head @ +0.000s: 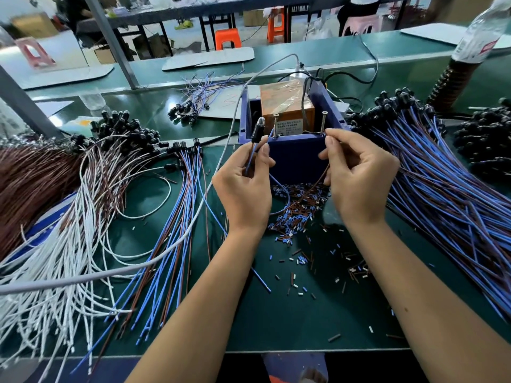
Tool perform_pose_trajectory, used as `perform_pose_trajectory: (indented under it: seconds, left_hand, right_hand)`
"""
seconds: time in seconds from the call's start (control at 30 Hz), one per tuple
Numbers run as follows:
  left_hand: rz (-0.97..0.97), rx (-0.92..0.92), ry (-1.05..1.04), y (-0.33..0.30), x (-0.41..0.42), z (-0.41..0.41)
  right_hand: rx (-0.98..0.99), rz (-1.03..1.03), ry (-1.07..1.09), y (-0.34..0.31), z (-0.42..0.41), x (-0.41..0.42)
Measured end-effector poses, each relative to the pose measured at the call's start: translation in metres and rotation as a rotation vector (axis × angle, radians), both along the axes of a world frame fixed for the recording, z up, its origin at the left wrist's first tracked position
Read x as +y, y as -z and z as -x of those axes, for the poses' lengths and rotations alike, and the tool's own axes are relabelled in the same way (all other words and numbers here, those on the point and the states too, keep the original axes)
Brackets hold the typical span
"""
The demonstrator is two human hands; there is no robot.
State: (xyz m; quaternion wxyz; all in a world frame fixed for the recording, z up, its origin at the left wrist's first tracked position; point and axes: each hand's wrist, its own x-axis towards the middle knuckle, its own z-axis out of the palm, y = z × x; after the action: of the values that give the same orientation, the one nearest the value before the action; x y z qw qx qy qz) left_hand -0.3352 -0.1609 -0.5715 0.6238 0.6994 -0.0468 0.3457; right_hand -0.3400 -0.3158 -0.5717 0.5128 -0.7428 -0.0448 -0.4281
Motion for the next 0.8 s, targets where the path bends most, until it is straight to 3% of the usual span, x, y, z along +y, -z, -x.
perform_pose_trajectory:
  seconds: [0.4,0.8]
  left_hand:
    - [-0.049,0.003,-0.014,0.002,0.003,0.002]
    - [0.028,-0.084,-0.076,-0.016,-0.004,0.016]
  right_hand:
    - [0.009,0.023,0.013,0.0,-0.001,-0.001]
    - [0.075,-0.116,0.033,-0.001,0.011,-0.014]
